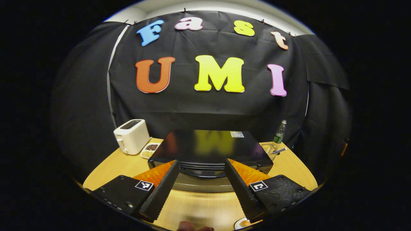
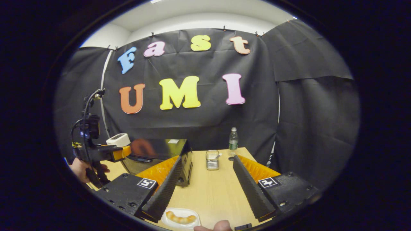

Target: Open the electric oven with the left hand, put the food in, and close the electric oven.

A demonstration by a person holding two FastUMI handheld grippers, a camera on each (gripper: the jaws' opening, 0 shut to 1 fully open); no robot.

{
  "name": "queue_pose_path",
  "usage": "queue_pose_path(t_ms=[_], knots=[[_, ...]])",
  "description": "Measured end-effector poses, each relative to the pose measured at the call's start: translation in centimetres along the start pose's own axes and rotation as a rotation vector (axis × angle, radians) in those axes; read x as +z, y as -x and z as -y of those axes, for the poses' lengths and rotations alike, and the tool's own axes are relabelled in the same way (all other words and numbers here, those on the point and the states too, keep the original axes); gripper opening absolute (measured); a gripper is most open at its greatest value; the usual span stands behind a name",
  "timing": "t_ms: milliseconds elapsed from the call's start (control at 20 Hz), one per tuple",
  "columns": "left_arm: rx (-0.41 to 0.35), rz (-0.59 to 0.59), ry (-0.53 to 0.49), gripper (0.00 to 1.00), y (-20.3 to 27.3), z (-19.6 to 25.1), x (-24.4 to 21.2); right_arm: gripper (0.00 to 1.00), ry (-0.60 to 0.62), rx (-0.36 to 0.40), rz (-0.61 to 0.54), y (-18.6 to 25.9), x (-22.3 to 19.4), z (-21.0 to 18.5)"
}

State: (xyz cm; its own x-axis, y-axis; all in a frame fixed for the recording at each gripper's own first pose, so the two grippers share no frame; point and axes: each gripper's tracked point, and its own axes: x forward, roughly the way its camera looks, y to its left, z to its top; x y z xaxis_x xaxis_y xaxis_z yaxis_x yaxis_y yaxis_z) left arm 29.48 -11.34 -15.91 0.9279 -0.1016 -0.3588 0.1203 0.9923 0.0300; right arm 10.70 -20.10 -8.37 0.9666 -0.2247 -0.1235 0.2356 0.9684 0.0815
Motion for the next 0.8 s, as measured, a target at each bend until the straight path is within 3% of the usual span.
queue_pose_path(t_ms=[350,400,450,550,800], knots=[[0.031,-0.045,-0.023,0.94,-3.8,-0.9,-1.4,0.97,0.019,-0.063,-0.026,0.3,-0.4,3.0],[0.034,-0.055,-0.025,0.87,-4.2,-0.8,-1.7,0.97,0.016,-0.065,-0.032,0.2,-0.6,3.1],[0.04,-0.071,-0.016,0.95,-4.3,-0.8,-2.2,0.97,0.014,-0.067,-0.036,0.2,-0.7,3.1],[0.04,-0.064,-0.021,0.99,-4.5,-1.0,-2.1,0.97,0.015,-0.066,-0.037,0.1,-0.6,3.1],[0.042,-0.098,-0.019,0.98,-4.1,-1.0,-2.9,0.97,0.019,-0.034,-0.042,-0.1,-0.9,1.9]])
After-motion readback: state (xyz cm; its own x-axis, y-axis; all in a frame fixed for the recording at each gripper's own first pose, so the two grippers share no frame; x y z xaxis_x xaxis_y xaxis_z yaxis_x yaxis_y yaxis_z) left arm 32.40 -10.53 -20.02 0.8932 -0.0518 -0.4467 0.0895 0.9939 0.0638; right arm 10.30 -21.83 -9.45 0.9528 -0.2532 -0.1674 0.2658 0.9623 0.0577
